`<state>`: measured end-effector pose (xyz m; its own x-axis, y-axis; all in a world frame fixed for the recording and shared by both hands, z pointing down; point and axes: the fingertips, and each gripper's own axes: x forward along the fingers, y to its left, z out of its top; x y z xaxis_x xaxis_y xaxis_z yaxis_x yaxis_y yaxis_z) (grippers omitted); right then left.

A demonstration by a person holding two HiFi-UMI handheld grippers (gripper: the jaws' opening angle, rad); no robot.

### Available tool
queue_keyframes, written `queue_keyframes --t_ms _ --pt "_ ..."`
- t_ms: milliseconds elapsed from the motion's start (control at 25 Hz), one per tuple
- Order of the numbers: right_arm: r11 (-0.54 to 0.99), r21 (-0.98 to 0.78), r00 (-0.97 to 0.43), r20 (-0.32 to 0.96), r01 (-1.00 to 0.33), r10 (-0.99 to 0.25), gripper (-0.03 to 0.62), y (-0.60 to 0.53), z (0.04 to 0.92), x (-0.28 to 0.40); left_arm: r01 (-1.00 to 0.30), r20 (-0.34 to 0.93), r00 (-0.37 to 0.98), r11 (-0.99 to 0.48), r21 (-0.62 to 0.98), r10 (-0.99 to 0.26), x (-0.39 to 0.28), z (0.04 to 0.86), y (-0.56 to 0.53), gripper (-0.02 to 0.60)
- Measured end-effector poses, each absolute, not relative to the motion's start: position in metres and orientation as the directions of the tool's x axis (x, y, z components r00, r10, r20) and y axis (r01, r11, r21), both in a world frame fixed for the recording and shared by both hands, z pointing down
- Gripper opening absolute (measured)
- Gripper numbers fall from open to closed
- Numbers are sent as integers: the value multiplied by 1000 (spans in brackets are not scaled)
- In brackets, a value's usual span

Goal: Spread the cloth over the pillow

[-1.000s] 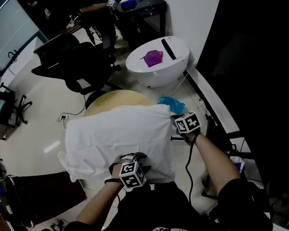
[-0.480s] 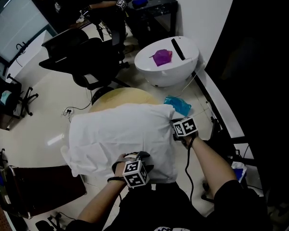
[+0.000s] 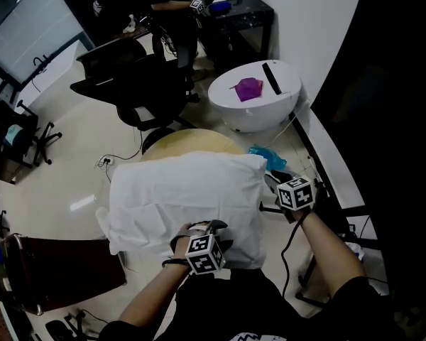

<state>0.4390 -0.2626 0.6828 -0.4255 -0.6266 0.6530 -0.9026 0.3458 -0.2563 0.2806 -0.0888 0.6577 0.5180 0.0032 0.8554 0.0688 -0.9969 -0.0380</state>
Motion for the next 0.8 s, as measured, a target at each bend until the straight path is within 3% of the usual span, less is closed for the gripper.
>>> queue_keyframes --t_ms 240,400,800 --pt "406 -151 -421 524 -901 -740 110 -234 580 404 89 820 571 -989 -120 -48 246 622 -86 192" --pt "376 -107 -384 416 -921 -824 8 -203 518 365 115 809 584 -980 -161 -65 201 608 -76 190" --pt "285 -9 -268 372 -958 -889 6 -133 469 258 139 790 602 -959 -246 -115 86 586 -66 190"
